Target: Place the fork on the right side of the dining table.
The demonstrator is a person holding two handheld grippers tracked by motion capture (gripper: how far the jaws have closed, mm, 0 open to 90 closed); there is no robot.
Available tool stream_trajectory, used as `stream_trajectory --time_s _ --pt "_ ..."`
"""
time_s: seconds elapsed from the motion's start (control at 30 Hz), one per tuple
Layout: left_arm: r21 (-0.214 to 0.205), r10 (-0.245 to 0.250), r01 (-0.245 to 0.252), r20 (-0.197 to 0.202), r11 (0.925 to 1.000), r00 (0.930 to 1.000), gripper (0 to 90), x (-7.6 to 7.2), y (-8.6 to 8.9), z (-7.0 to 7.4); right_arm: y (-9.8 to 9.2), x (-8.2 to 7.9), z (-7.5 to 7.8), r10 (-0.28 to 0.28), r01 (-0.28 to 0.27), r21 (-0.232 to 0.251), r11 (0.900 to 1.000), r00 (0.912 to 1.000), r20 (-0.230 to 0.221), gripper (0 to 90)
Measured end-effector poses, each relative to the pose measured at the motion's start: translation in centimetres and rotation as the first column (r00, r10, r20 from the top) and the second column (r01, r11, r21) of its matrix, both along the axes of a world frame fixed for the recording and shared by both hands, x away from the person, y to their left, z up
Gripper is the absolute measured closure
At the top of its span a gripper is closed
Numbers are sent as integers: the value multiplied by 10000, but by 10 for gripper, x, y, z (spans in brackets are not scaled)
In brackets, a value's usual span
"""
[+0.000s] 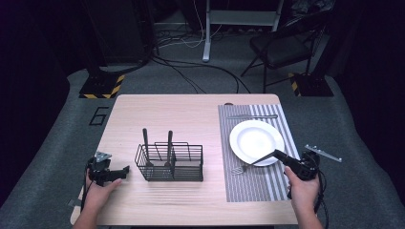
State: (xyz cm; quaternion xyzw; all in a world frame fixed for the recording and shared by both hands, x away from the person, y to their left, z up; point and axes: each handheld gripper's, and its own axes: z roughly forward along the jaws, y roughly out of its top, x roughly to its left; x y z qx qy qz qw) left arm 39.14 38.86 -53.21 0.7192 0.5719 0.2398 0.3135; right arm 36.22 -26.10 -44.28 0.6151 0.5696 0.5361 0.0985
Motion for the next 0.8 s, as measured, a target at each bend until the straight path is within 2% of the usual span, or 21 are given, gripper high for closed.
stream_trajectory --time_s 0.17,0.4,0.8 --pt "5 6 -6 1 10000 10000 2 0 0 0 -8 -2 -11 -210 216 468 9987 9997 -144 848" --pt "6 9 -9 4 10000 10000 3 0 0 0 -19 -4 -25 -508 573 1187 9913 9971 -570 844" --pt "4 14 -14 1 10000 10000 3 0 0 0 -31 -5 -42 -1016 1203 1612 9796 9876 -1197 826"
